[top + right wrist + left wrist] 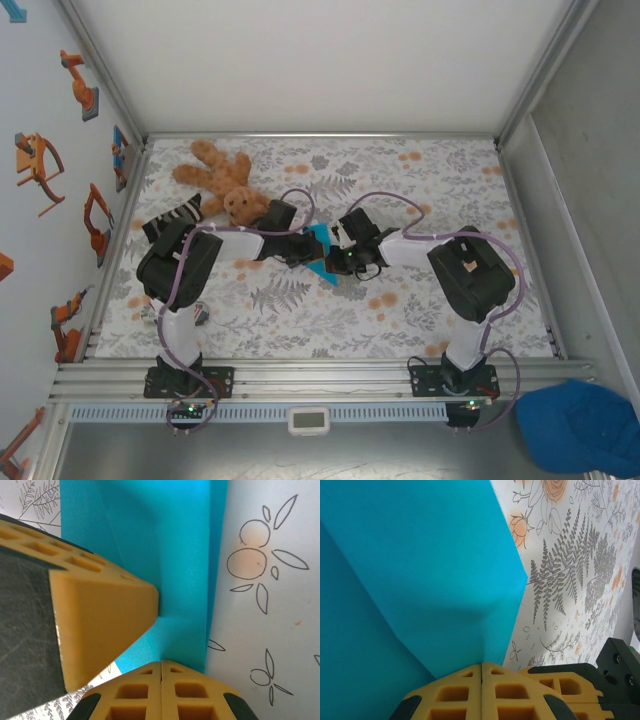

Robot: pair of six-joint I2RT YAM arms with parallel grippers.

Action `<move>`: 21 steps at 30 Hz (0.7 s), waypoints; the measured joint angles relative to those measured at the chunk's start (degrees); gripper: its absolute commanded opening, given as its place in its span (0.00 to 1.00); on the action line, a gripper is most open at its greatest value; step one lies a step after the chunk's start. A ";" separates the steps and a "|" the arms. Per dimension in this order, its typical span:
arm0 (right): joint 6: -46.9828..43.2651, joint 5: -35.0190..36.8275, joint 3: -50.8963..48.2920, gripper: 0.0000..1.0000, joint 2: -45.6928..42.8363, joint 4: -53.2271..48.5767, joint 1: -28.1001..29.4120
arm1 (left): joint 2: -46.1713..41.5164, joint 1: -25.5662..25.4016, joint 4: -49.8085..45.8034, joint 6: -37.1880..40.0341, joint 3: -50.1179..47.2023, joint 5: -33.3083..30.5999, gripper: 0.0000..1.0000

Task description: Fold a paper plane with a square sheet of paper (pick it up from the middle)

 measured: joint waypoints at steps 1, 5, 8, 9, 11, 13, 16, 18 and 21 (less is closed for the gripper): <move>0.00 0.00 0.09 0.00 0.00 -0.17 0.00 | 0.04 -0.02 0.04 0.07 0.00 -0.02 0.05; -0.02 0.00 0.31 0.00 0.11 -0.50 0.00 | 0.57 -0.02 -0.61 1.11 0.24 -0.83 0.05; -0.02 0.00 0.46 0.00 0.22 -0.76 0.00 | 1.33 -0.02 -2.58 2.05 1.70 -1.92 0.05; -0.04 0.00 0.50 0.00 0.22 -0.83 0.00 | 1.60 -0.02 -3.43 2.43 2.38 -2.40 0.05; -0.04 0.02 0.57 0.00 0.28 -0.83 0.00 | 2.05 0.11 -4.85 2.84 3.56 -2.82 0.05; -0.07 0.07 0.61 0.00 0.33 -0.83 0.00 | 2.36 0.42 -6.03 3.48 4.35 -3.02 0.05; -0.11 0.57 0.66 0.00 0.37 -0.57 0.00 | 2.86 1.68 -7.26 4.20 5.31 -2.62 0.05; -0.13 0.92 0.70 0.00 0.44 -0.35 0.00 | 3.48 3.08 -8.22 4.98 6.32 -1.88 0.05; -0.26 1.22 0.70 0.00 0.48 -0.13 0.00 | 4.68 5.33 -9.88 6.14 8.41 -1.27 0.05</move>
